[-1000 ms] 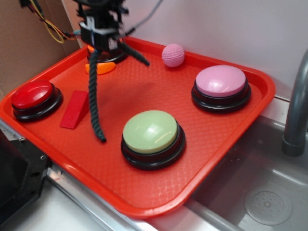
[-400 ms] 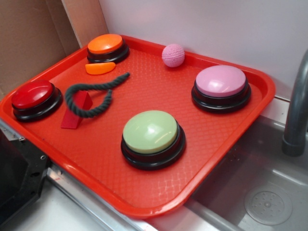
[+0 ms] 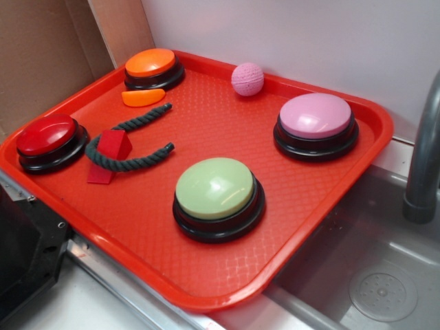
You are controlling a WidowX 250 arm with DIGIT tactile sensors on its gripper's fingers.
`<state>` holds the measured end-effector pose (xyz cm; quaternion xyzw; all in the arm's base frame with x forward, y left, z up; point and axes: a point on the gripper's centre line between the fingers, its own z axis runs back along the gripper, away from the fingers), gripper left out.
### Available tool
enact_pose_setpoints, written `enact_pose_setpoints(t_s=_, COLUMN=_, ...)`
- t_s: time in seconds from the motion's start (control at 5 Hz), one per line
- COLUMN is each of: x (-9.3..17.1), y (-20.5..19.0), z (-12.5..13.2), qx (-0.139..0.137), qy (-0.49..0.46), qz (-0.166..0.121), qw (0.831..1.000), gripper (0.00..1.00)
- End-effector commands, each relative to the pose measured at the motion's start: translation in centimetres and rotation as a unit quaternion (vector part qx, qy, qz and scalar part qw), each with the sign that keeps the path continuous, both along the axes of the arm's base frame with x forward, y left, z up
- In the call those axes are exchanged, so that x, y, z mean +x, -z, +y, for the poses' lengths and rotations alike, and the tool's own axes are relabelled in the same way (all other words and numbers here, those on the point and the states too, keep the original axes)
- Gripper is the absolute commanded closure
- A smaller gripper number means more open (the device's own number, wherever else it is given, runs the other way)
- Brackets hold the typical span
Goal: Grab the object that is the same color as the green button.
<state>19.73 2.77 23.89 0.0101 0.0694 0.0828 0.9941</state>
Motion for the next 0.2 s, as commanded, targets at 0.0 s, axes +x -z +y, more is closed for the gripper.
enact_pose_setpoints(t_s=0.0, x=-0.49, y=-1.27, z=0.20, qx=0.003, qy=-0.004, qz=-0.029, qw=1.000, gripper=0.00)
